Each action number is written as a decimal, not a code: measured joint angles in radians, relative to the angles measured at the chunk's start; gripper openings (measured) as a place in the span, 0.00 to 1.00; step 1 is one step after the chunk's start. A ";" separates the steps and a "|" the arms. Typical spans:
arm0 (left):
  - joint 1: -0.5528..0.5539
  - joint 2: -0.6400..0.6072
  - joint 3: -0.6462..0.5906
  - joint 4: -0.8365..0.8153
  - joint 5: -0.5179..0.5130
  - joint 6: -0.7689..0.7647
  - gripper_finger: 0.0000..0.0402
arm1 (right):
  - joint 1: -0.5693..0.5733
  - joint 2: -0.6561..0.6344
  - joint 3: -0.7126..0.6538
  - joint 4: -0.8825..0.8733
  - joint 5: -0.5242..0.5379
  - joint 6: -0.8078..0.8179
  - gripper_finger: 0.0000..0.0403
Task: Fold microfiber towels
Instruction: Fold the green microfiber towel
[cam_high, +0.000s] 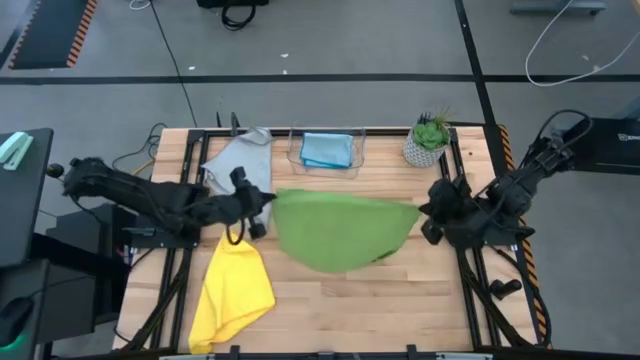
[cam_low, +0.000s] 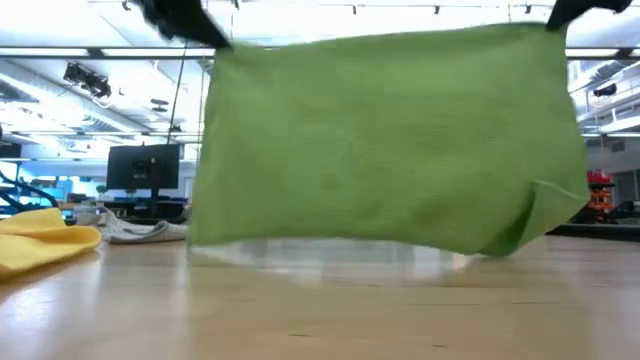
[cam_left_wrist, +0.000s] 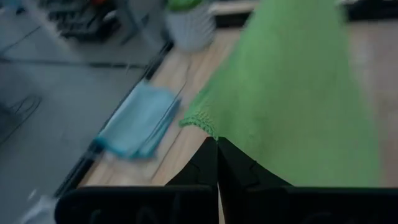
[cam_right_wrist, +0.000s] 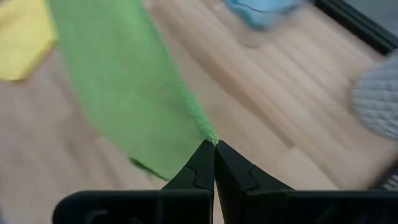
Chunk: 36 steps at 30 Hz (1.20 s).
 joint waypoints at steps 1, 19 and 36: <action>0.023 0.000 -0.029 0.015 0.002 -0.009 0.01 | -0.021 -0.004 -0.013 -0.006 -0.004 -0.003 0.03; 0.182 0.001 -0.416 0.419 0.023 0.082 0.01 | -0.359 -0.025 -0.410 0.385 -0.017 -0.407 0.03; -0.007 0.002 -0.460 0.408 0.023 -0.071 0.01 | -0.238 0.023 -0.507 0.597 -0.078 -0.426 0.03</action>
